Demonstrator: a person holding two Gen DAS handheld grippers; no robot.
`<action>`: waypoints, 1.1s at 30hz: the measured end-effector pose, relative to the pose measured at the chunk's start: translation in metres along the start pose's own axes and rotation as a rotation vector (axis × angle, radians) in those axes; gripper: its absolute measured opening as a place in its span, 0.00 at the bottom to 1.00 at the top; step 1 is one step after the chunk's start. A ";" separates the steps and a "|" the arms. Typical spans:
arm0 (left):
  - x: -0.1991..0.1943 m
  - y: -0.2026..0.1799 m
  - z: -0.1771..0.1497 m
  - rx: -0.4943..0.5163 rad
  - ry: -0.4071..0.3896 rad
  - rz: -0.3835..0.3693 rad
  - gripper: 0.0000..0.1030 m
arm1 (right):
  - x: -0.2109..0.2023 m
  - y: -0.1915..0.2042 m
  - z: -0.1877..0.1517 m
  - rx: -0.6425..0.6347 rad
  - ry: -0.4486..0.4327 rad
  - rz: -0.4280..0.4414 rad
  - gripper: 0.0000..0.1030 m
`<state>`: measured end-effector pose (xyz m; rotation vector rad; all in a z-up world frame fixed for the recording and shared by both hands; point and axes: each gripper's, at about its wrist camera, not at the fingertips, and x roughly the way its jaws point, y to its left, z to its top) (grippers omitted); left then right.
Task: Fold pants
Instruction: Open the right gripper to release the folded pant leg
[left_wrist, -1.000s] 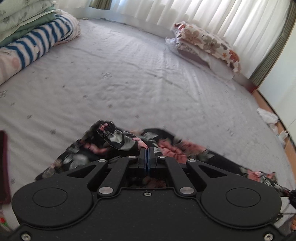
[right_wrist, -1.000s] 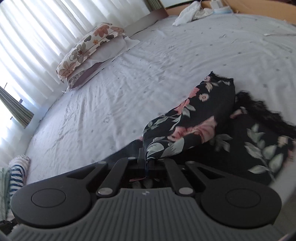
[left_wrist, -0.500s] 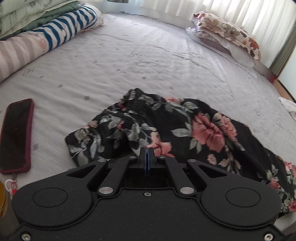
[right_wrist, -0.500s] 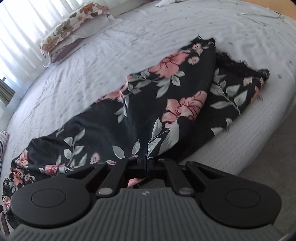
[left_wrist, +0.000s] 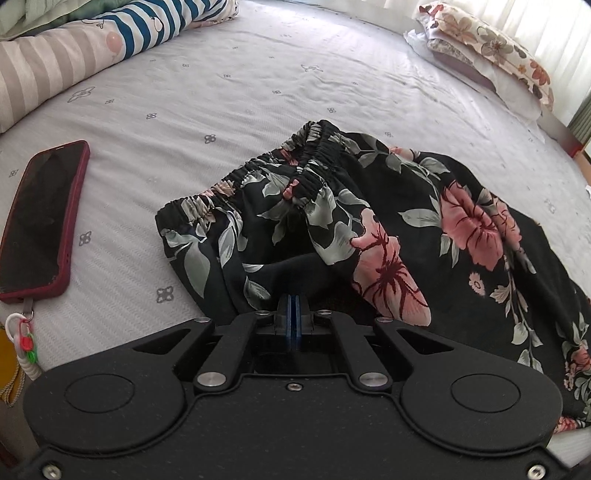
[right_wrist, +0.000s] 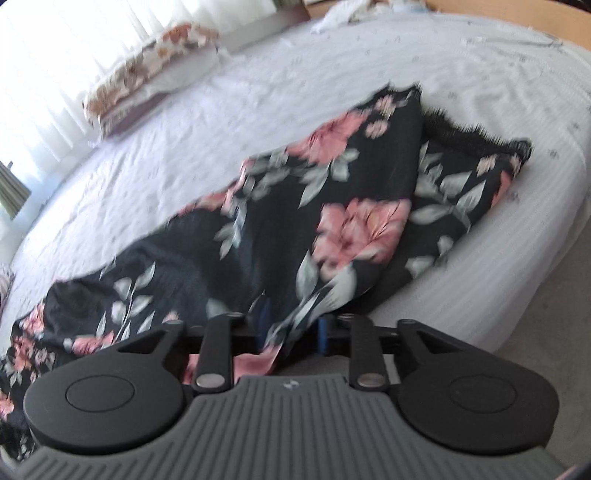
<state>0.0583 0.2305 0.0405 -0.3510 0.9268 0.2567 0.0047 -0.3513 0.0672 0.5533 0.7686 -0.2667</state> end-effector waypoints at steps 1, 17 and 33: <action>0.001 -0.001 0.000 0.003 -0.001 0.004 0.03 | 0.002 -0.005 0.003 0.010 -0.018 -0.010 0.48; -0.023 -0.063 -0.006 0.163 -0.159 -0.120 0.17 | 0.044 -0.011 0.045 0.106 -0.120 0.069 0.50; 0.014 -0.074 -0.024 0.212 -0.078 -0.045 0.17 | 0.030 -0.050 0.084 0.154 -0.306 -0.010 0.55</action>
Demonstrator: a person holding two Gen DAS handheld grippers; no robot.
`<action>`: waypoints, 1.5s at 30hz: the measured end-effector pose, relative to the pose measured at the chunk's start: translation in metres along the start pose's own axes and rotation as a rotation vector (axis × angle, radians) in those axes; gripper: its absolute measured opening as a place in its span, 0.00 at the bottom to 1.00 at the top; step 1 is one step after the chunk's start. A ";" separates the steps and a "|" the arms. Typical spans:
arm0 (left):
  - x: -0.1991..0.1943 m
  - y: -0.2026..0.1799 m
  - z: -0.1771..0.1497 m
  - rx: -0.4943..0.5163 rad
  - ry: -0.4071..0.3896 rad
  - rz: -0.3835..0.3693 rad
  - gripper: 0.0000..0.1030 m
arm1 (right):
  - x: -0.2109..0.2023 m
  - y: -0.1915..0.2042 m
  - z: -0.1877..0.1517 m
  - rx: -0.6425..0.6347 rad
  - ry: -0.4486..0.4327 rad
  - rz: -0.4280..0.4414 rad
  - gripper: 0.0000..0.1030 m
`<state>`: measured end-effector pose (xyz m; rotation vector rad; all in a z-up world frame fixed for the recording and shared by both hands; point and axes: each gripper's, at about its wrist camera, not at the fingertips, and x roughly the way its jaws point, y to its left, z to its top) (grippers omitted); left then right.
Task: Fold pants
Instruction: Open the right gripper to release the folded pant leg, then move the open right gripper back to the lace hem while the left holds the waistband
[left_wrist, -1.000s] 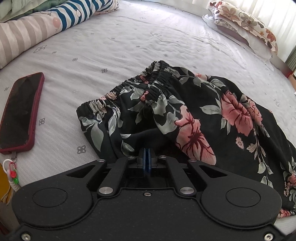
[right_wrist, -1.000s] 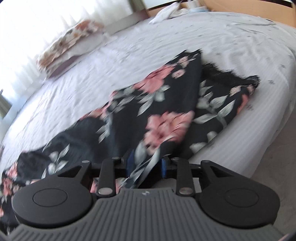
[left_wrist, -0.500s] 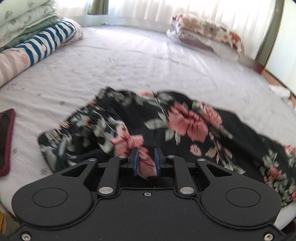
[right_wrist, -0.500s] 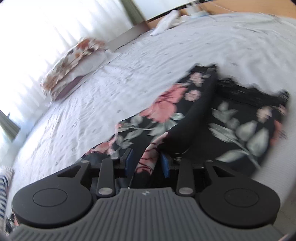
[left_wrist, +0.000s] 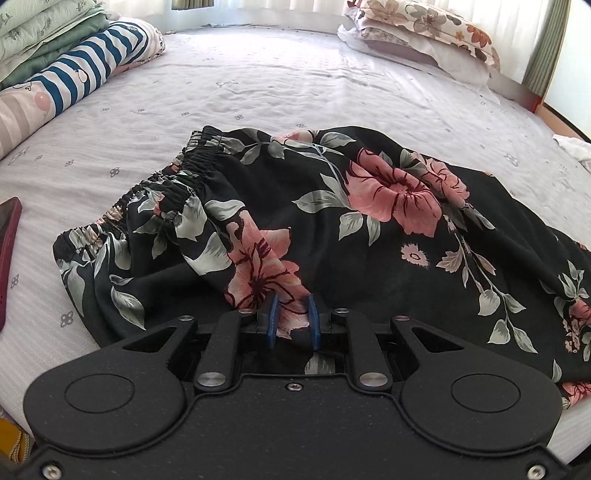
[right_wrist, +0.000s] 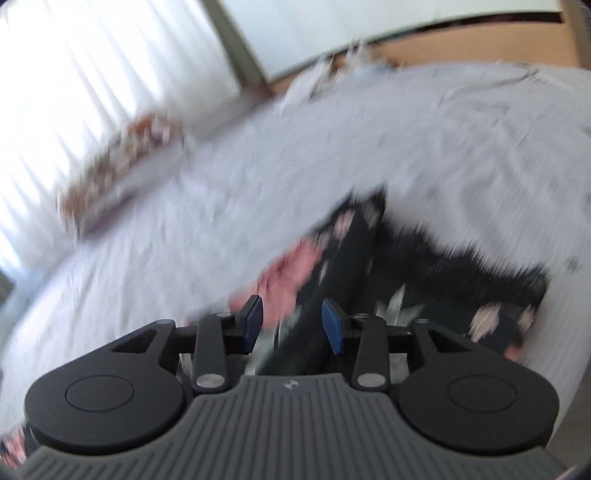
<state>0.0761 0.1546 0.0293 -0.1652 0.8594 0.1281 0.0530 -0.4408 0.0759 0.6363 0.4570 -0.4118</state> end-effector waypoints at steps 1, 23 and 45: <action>0.000 0.000 0.001 0.001 0.002 0.002 0.17 | -0.007 -0.006 0.007 0.026 -0.029 0.002 0.55; 0.006 -0.004 0.000 0.022 -0.004 0.031 0.17 | 0.029 0.004 -0.038 0.203 0.247 0.173 0.54; 0.007 -0.002 0.002 0.025 -0.001 0.025 0.17 | -0.015 -0.080 0.026 0.347 -0.232 -0.141 0.25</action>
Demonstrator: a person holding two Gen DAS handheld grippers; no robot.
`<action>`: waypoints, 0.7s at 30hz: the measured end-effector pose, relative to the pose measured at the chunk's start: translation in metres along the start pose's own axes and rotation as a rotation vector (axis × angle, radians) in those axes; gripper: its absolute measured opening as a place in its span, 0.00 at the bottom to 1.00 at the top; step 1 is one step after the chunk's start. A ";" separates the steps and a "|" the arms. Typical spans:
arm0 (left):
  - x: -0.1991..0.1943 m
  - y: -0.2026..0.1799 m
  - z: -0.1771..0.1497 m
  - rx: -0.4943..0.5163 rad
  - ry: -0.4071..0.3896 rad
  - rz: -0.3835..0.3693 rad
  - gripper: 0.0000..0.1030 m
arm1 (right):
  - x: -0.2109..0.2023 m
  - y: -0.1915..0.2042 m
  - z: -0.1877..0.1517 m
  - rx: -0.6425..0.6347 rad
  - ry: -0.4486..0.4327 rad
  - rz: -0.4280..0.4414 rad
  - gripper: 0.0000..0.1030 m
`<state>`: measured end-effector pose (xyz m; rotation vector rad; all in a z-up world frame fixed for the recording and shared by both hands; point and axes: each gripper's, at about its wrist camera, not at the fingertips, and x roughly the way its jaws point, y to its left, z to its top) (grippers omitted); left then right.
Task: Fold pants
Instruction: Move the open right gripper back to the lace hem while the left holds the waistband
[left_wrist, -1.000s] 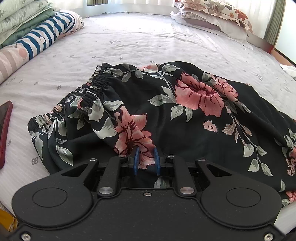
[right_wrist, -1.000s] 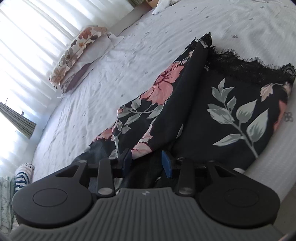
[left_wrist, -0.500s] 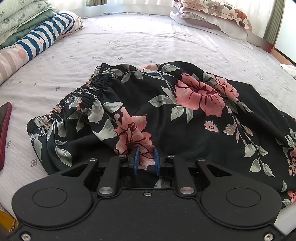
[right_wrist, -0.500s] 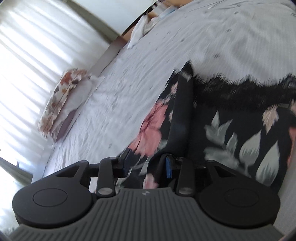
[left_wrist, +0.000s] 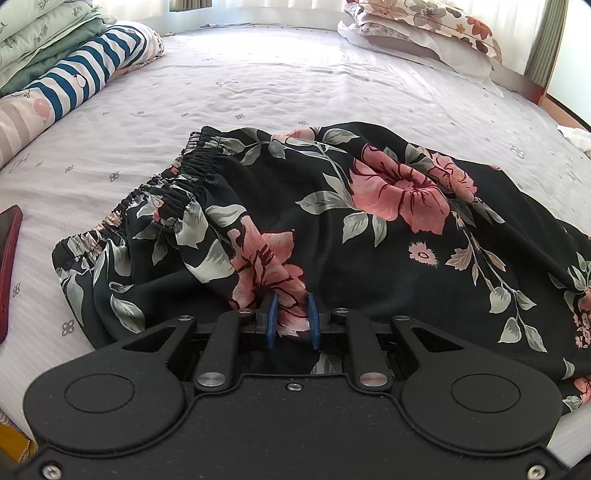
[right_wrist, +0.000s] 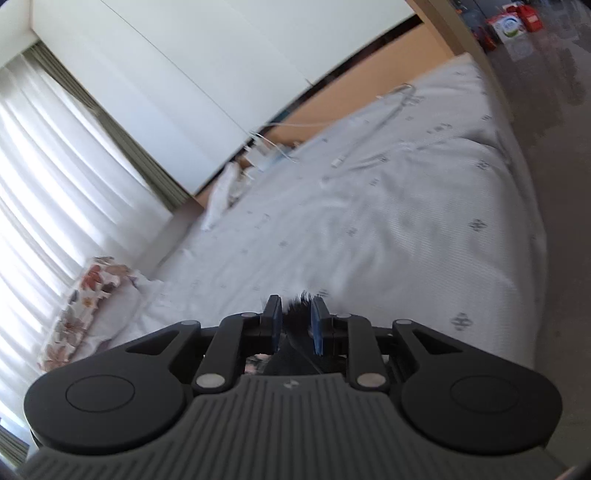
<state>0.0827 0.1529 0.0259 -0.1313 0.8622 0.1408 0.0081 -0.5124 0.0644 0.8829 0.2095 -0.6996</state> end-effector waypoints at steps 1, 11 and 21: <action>0.000 0.000 0.001 0.000 0.001 -0.001 0.17 | 0.002 -0.002 0.000 -0.010 0.018 -0.022 0.25; -0.009 0.004 -0.003 0.024 -0.005 0.025 0.25 | -0.001 0.035 -0.018 -0.344 0.114 -0.148 0.62; -0.016 0.023 -0.003 -0.034 0.000 0.094 0.26 | -0.004 0.031 -0.020 -0.371 0.174 -0.169 0.65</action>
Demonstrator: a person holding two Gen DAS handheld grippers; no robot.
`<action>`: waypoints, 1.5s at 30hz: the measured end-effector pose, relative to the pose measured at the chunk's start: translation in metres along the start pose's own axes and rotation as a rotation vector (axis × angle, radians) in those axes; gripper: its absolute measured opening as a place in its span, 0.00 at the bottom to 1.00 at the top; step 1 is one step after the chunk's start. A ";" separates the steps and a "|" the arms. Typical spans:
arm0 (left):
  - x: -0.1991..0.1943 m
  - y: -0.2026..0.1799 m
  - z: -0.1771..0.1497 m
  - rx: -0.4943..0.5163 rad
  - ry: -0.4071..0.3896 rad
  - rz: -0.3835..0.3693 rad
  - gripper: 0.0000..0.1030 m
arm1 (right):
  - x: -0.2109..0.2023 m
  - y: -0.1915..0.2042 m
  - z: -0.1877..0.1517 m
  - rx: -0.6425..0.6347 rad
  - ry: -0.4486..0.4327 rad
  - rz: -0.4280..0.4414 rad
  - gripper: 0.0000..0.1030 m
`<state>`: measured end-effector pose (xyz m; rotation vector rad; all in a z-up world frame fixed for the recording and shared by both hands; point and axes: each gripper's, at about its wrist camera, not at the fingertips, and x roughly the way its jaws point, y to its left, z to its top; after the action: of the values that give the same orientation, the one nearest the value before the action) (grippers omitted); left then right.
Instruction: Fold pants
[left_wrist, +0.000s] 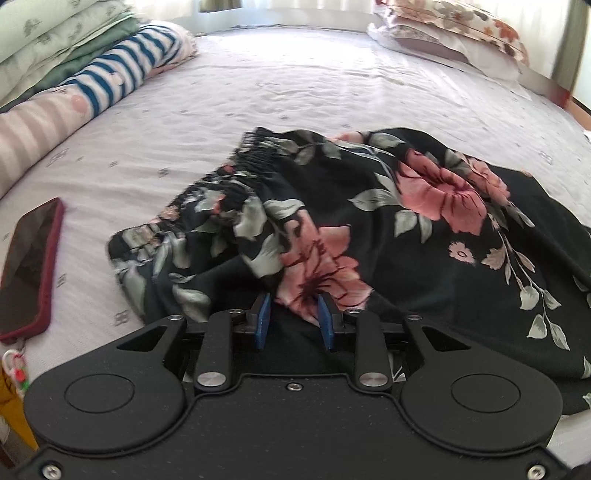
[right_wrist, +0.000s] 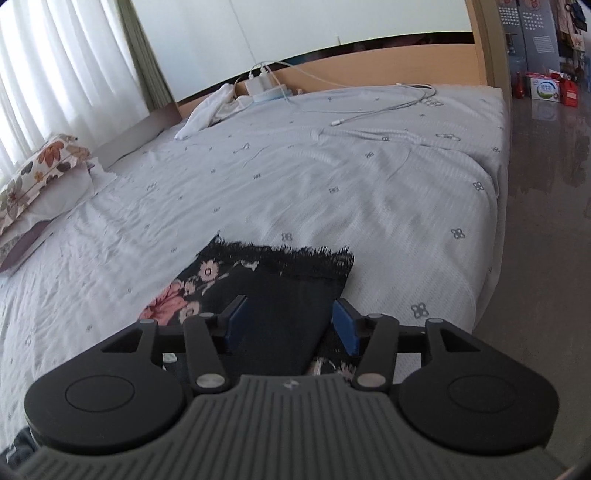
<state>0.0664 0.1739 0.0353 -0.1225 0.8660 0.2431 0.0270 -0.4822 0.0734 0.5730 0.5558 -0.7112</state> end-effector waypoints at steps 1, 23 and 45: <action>-0.004 0.003 -0.001 -0.010 -0.002 -0.004 0.25 | -0.001 0.001 -0.002 -0.012 0.008 0.004 0.65; 0.025 0.045 0.034 -0.319 -0.040 -0.225 0.02 | -0.159 0.207 -0.197 -0.989 0.053 0.636 0.76; -0.043 0.105 0.029 -0.289 -0.205 -0.184 0.01 | -0.221 0.308 -0.329 -1.216 -0.022 0.773 0.77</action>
<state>0.0338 0.2746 0.0865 -0.4374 0.6081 0.2028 0.0232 0.0196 0.0704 -0.3770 0.5800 0.3994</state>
